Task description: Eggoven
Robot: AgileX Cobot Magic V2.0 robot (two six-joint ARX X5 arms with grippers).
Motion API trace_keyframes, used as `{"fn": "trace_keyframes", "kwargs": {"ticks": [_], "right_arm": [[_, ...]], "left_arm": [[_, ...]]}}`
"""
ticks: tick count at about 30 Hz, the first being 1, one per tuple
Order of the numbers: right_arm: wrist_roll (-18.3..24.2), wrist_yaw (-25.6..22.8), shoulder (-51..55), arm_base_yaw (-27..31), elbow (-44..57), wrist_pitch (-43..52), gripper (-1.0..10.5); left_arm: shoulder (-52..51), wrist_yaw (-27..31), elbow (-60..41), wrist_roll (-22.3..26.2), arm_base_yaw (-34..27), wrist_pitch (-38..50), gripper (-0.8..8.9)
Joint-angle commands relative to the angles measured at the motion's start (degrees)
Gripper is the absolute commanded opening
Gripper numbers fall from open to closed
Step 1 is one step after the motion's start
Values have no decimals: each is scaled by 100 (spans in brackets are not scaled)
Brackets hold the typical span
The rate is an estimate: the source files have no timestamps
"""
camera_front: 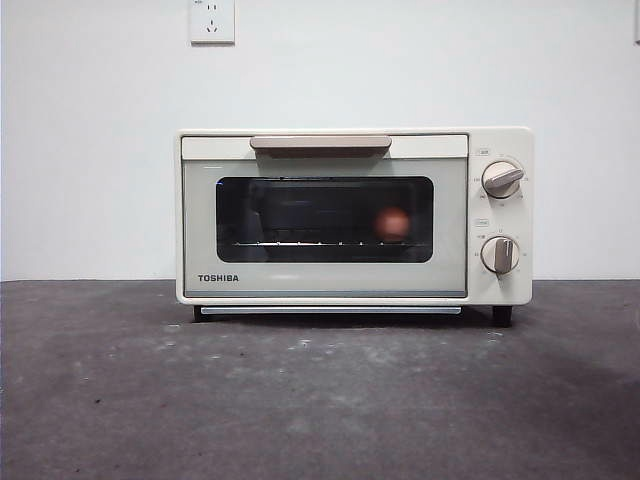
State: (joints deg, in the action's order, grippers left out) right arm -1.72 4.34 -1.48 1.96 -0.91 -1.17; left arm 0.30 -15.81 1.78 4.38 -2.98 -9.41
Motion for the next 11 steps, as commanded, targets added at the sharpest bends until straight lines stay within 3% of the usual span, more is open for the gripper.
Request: {"fn": "trace_keyframes", "kwargs": {"ticks": [1, 6, 11], "right_arm": [[-15, -4, 136, 7, 33, -219, 4], [-42, 11, 127, 7, 33, -885, 4], [-61, -2, 127, 7, 22, -660, 4]], "left_arm": [[-11, -4, -155, -42, -17, 35, 8], [-11, -7, -155, -42, -17, 39, 8], [-11, -7, -155, -42, -17, 37, 8]]}}
